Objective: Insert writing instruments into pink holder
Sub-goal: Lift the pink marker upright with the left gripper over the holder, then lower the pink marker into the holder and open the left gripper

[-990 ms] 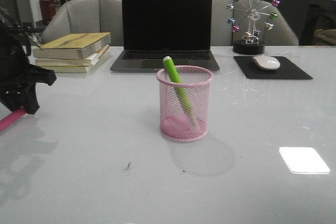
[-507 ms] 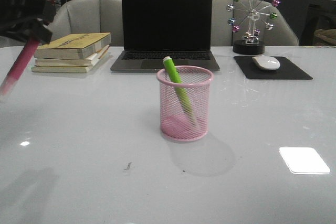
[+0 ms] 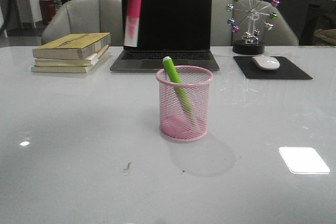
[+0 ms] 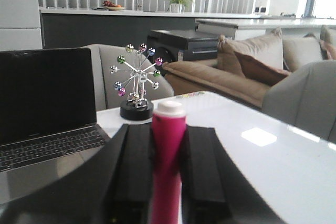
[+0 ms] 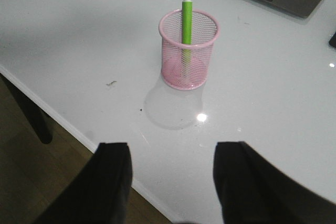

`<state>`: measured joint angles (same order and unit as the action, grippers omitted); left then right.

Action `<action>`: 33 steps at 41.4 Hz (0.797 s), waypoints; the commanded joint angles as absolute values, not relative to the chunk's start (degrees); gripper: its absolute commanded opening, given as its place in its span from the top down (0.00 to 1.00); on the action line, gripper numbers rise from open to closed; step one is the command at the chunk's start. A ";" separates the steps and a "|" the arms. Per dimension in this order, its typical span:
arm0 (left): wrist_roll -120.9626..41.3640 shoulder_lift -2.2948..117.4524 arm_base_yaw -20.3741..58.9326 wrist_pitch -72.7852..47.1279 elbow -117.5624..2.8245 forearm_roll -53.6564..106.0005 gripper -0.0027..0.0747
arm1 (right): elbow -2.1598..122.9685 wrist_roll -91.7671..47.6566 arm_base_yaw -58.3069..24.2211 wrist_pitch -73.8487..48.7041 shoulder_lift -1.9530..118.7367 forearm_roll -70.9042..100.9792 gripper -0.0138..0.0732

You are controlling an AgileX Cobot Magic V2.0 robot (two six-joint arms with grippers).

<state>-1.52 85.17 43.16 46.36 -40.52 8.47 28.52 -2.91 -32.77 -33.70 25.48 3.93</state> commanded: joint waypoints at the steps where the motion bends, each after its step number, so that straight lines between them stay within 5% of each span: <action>1: 1.92 87.35 43.78 55.36 -44.22 8.84 0.85 | 30.24 -3.44 -32.54 -29.50 25.74 3.83 0.30; 33: 1.89 105.99 44.04 56.97 -54.82 4.90 0.84 | 30.24 -3.44 -32.54 -29.50 25.74 3.83 0.30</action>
